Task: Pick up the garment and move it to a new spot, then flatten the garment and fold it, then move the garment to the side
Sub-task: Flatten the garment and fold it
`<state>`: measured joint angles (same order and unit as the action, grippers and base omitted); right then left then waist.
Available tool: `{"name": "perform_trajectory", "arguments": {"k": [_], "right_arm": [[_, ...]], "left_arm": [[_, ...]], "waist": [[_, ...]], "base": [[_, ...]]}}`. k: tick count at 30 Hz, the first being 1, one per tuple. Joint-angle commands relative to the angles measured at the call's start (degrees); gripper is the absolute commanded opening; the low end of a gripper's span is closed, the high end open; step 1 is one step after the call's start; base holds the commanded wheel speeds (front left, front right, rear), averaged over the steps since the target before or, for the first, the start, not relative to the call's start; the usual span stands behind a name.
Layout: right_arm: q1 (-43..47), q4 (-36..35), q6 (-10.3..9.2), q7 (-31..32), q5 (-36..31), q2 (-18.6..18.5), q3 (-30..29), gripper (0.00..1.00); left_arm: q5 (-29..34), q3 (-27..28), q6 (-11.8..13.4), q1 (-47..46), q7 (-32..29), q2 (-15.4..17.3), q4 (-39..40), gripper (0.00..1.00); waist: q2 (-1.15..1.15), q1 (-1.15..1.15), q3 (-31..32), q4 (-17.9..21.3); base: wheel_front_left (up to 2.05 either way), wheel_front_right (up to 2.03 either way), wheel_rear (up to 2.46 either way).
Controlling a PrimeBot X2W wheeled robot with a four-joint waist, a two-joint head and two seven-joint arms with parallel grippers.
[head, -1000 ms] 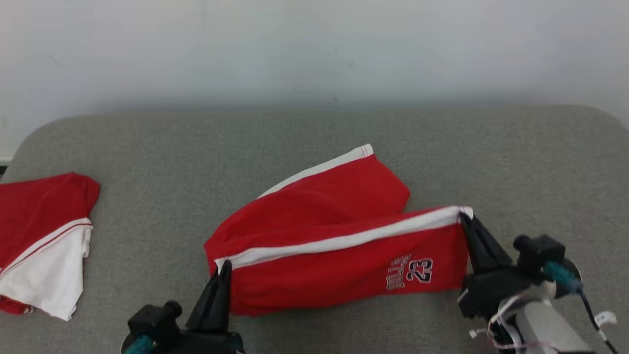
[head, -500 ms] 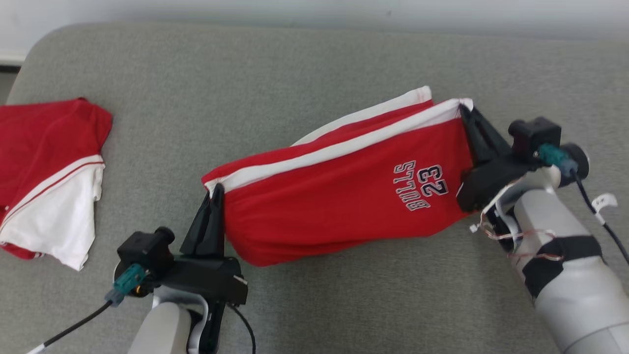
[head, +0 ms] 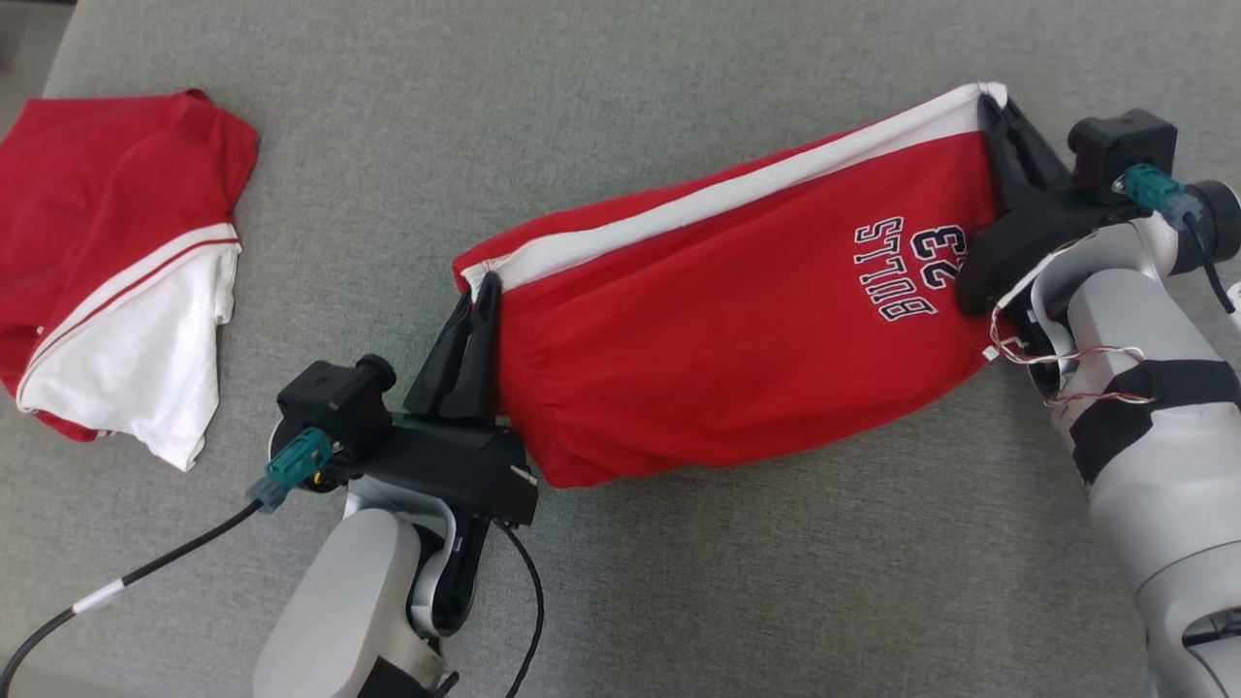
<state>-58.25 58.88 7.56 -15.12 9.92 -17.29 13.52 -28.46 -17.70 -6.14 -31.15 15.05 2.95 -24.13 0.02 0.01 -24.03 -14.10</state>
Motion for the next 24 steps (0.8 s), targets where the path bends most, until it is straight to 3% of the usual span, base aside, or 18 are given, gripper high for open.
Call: {"name": "perform_trajectory", "arguments": {"k": [1,7,13,24], "right_arm": [[-0.7,-0.2,-0.14,0.0,-0.8,1.0,-0.5,1.0],[1.8,-1.7,-0.14,0.0,-1.9,3.1,-4.5,1.0],[8.4,-5.4,-0.14,0.0,1.7,3.8,-7.8,1.0],[17.0,-1.0,-0.14,1.0,9.4,5.6,-2.9,1.0]], "left_arm": [[-0.7,-0.2,0.6,-0.8,0.2,0.0,-0.2,1.0],[0.3,0.0,3.1,0.6,0.2,-0.1,-1.8,1.0],[3.2,3.2,5.2,4.4,0.2,0.0,0.1,1.0],[6.1,3.4,4.1,10.9,0.2,0.0,1.7,1.0]], "waist": [[-0.02,-0.01,-0.9,-0.4],[-0.02,-0.01,0.1,0.8],[-0.02,-0.01,2.7,2.2],[-0.02,-0.01,5.3,3.6]], "base": [[0.0,0.0,0.0],[0.0,0.0,0.0],[0.0,0.0,0.0],[0.0,0.0,0.0]]}}
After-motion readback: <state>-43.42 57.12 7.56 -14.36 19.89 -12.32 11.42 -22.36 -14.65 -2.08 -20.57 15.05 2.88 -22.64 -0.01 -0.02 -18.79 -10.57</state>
